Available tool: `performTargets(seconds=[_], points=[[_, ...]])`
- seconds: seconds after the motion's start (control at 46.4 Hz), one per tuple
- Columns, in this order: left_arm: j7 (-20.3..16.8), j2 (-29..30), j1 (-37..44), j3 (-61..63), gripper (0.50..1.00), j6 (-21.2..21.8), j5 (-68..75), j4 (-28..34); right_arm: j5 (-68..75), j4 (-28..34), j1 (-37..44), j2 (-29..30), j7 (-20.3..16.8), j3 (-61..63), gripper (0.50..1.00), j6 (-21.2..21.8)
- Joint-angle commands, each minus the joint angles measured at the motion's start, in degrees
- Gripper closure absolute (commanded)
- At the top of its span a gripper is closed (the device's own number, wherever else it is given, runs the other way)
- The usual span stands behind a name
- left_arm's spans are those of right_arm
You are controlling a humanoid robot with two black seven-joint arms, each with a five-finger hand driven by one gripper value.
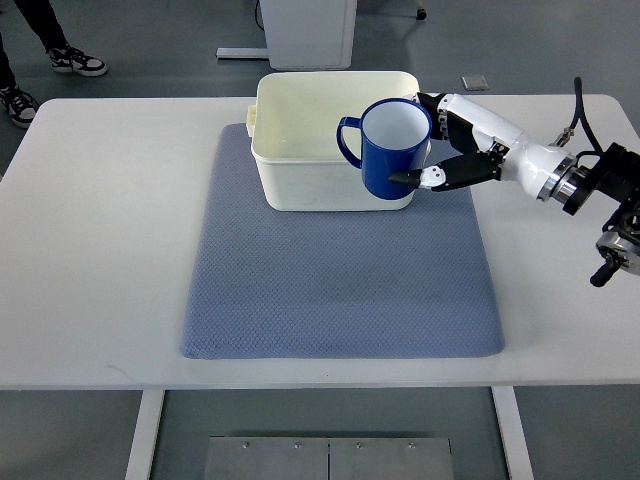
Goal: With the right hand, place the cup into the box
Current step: 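Lift the blue mug with the right hand up over the tub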
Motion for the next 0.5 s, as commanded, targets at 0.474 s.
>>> performTargets(seconds=[0.474], points=[[-0.01, 0.0, -0.02, 0.02, 0.5, 0.0, -0.04, 0.0, 2.06, -8.27, 7.82, 6.64, -4.37, 1.34, 1.0, -1.47]])
